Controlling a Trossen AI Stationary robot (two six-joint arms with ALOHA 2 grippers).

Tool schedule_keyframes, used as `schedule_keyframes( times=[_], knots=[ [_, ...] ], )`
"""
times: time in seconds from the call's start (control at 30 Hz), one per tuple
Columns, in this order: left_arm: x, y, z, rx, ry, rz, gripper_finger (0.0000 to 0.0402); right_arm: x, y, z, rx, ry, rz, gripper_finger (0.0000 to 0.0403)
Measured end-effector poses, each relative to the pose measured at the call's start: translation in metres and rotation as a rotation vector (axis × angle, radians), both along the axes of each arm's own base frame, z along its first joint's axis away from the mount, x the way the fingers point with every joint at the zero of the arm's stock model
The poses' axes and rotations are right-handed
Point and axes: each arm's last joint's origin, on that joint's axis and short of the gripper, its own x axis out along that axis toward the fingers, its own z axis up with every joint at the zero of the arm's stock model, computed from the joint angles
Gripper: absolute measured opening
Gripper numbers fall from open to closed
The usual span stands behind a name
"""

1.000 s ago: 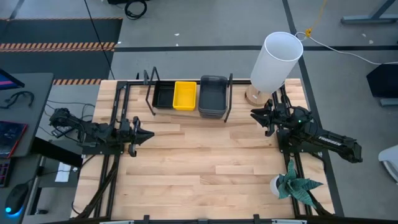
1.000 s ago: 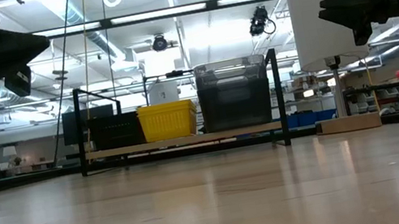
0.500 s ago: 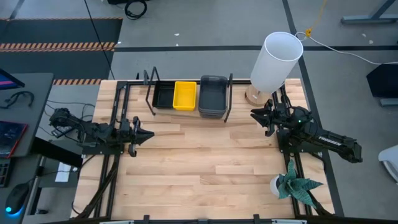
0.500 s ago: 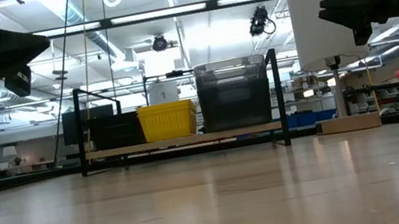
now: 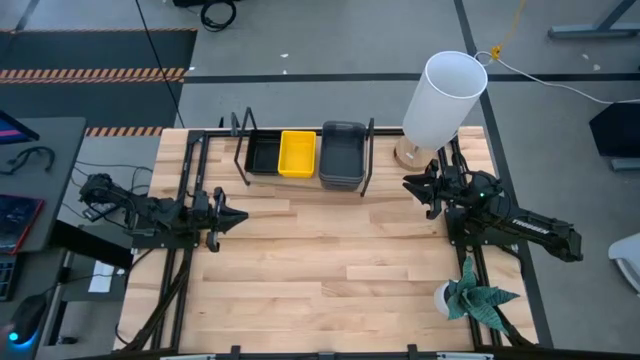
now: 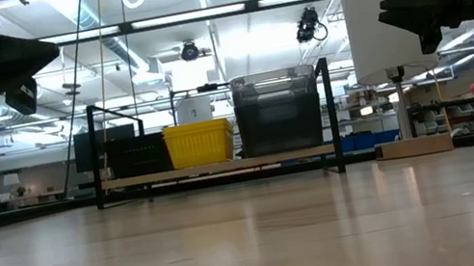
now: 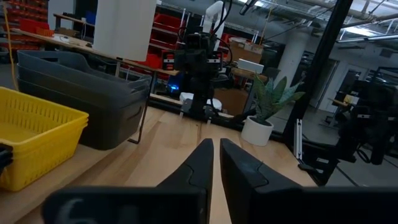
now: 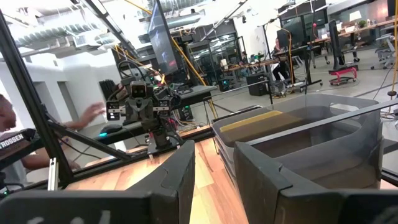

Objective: Stack baskets on shelf by color
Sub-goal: Return to Home Position

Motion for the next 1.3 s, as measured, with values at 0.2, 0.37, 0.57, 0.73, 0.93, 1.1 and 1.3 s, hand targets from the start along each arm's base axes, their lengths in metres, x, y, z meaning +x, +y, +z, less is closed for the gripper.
schedule_keyframes(
  times=[0.2, 0.37, 0.57, 0.73, 0.93, 1.1, 1.3],
  knots=[
    [0.0000, 0.0000, 0.0000, 0.000, 0.000, 0.000, 0.0028, 0.0000, 0.0000, 0.0000, 0.000, 0.000, -0.001, 0.0116],
    [0.0000, 0.0000, 0.0000, 0.000, 0.000, 0.000, 0.0026, 0.0000, 0.0000, 0.0000, 0.000, 0.000, 0.000, 0.0116],
    [0.0000, 0.0000, 0.0000, 0.000, 0.000, 0.000, 0.0034, 0.0000, 0.0000, 0.0000, 0.000, 0.000, 0.000, 0.0116],
    [0.0000, 0.0000, 0.0000, 0.000, 0.000, 0.000, 0.0034, 0.0000, 0.0000, 0.0000, 0.000, 0.000, 0.000, 0.0116],
    [0.0000, 0.0000, 0.0000, 0.000, 0.000, 0.000, 0.0026, 0.0000, 0.0000, 0.0000, 0.000, 0.000, 0.000, 0.0116],
    [0.0000, 0.0000, 0.0000, 0.000, 0.000, 0.000, 0.0029, 0.0000, 0.0000, 0.0000, 0.000, 0.000, 0.000, 0.0116],
    [0.0000, 0.0000, 0.0000, 0.000, 0.000, 0.000, 0.0036, 0.0000, 0.0000, 0.0000, 0.000, 0.000, 0.000, 0.0116]
  ],
)
